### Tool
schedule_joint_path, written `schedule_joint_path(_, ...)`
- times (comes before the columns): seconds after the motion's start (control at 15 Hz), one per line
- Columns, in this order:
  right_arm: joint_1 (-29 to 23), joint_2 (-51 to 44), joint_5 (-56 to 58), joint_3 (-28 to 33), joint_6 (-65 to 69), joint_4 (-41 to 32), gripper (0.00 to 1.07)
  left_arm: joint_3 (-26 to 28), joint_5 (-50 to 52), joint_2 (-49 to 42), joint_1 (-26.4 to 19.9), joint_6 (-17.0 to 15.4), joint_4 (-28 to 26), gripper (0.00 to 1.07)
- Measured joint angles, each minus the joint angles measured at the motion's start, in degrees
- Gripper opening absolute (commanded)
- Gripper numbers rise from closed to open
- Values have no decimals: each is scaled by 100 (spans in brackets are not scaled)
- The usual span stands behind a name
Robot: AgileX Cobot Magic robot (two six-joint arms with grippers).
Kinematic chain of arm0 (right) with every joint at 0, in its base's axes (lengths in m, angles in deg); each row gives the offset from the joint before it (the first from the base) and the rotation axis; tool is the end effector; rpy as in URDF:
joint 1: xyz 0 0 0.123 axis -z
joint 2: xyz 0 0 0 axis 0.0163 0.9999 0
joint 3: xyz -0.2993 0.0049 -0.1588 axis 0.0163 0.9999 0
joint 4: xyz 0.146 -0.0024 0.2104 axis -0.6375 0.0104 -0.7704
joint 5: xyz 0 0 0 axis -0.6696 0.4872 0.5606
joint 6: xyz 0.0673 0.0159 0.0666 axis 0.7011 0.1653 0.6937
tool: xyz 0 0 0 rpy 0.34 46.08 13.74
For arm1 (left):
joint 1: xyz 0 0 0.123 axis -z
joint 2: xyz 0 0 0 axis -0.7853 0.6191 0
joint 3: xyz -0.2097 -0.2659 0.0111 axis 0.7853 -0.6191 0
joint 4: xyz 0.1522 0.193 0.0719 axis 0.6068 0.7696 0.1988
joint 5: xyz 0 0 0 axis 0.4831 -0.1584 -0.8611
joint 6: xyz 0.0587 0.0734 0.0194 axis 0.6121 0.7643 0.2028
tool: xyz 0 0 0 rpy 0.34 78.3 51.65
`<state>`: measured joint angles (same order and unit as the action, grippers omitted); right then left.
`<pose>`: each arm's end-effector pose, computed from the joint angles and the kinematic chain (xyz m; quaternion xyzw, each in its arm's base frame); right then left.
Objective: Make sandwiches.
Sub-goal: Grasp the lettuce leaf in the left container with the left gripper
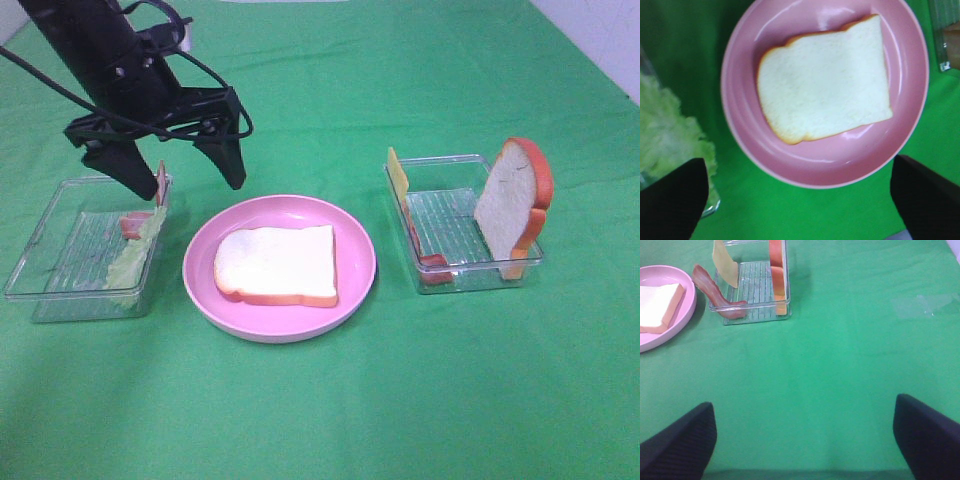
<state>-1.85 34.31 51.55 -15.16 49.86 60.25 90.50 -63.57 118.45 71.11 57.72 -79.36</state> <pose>-0.0484 0.0012 0.2607 -0.0145 0.8740 0.0114 0.4855 0.4068 -0.1708 0.2733 0.0764 0.9825 -0.1595 0.0590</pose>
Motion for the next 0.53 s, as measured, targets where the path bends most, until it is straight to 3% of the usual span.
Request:
schedule_joint_path(0.2,0,0,0,0,0,0,92,0,-533,-206,0,-407,768,92)
schedule_joint_path(0.27,0,0,0,0,0,0,92,0,-613,-201,0,-785,1346,92)
schedule_joint_path(0.53,0,0,0,0,0,0,92,0,-561,-74,57,-985,1564,92)
